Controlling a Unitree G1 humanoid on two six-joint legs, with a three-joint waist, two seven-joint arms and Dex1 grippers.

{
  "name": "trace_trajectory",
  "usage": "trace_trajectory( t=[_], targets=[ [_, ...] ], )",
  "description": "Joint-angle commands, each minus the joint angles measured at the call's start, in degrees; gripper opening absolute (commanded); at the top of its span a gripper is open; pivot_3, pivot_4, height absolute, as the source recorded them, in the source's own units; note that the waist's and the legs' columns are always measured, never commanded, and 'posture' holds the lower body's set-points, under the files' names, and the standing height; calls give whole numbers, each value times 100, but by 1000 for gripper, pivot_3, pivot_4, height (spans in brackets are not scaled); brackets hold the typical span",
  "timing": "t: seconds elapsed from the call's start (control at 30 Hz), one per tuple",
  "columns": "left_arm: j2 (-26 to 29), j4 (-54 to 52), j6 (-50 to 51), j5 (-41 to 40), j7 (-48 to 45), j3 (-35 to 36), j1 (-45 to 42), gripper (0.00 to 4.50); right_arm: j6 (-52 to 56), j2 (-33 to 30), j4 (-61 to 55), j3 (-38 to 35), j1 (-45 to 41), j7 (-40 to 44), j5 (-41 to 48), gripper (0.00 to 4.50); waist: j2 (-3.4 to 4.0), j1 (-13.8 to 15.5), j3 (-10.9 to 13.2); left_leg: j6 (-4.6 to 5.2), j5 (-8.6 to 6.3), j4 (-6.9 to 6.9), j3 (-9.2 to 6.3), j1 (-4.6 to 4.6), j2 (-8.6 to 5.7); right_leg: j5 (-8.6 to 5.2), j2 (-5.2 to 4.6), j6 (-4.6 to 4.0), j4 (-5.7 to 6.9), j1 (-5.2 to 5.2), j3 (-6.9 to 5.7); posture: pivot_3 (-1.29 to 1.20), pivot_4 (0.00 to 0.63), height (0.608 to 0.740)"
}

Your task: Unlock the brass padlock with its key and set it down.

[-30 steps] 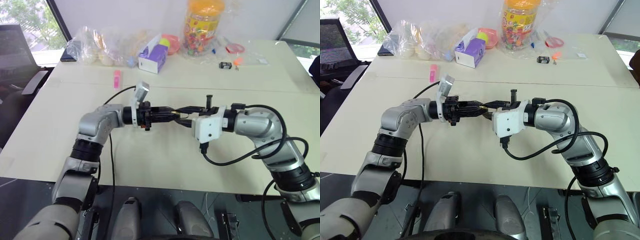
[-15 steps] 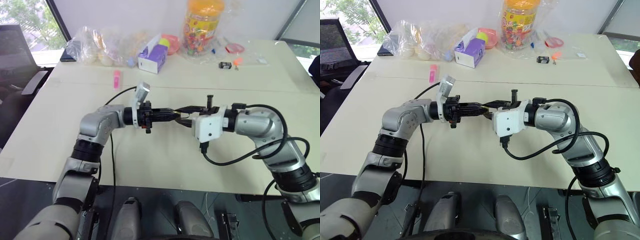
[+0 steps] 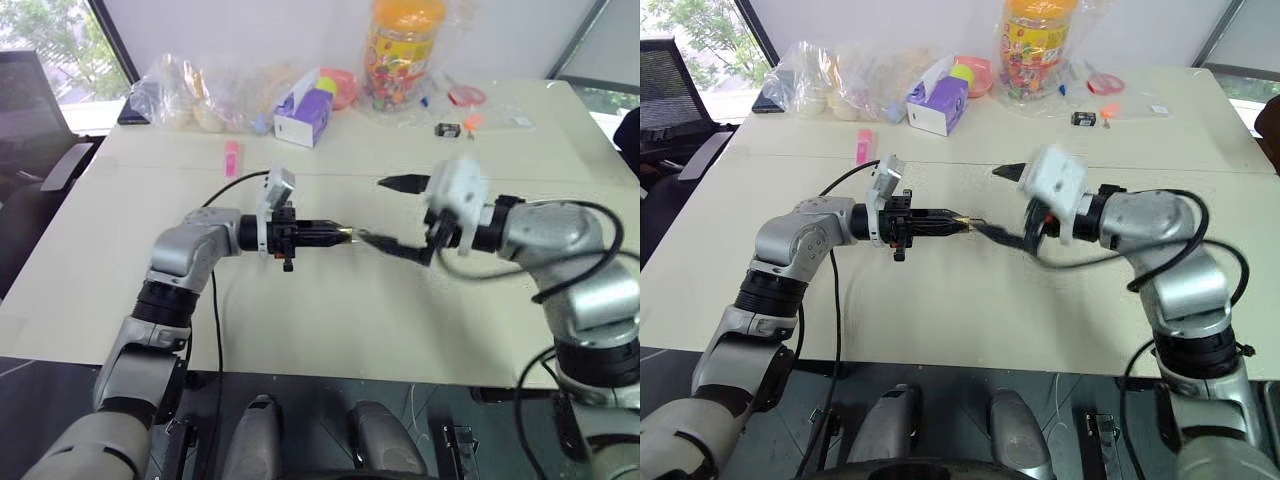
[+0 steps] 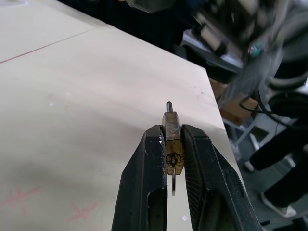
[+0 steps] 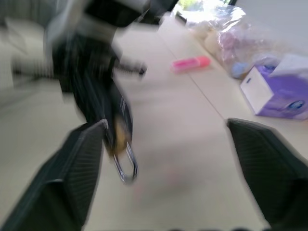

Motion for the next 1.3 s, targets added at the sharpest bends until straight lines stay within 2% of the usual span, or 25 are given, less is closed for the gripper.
trace_trajectory(
  t=[0.03,0.1,0.17,0.43,0.9,1.3],
  targets=[
    [59,-71,-111,-11,-110,77,-106,0,827,91,-348,-409,-137,-298,896,2040,0,14,0,1,0,-1,0,-1,0,0,0,0,-3,0,0,0,150,740],
    [64,-83,-107,-22,-141,71,-109,0,956,63,-403,-395,-126,-441,1061,925,0,11,0,1,-1,-1,1,-4,-2,0,-1,0,-6,-2,0,0,150,740],
    [63,-90,-97,-28,-151,74,-110,0,993,-17,-462,-312,-32,-501,1158,36,0,10,0,1,-1,-1,1,-5,-2,0,-1,0,-5,-4,0,0,150,740],
    [57,-189,19,-130,-216,125,-127,0,526,-234,-383,265,407,-760,845,36,0,-12,0,2,-1,-1,1,-7,-2,0,0,1,-4,-8,0,0,150,740],
    [119,-388,215,-279,-273,187,-128,0,-166,-374,191,733,627,-780,423,36,-1,-16,0,2,-1,-2,1,-8,-2,0,1,1,-5,-8,0,0,150,740],
    [175,-457,245,-311,-305,132,-65,0,-567,-523,509,604,443,-848,134,36,-1,-14,1,2,-1,-1,2,-8,-2,0,0,1,-5,-8,0,0,150,740]
  ],
)
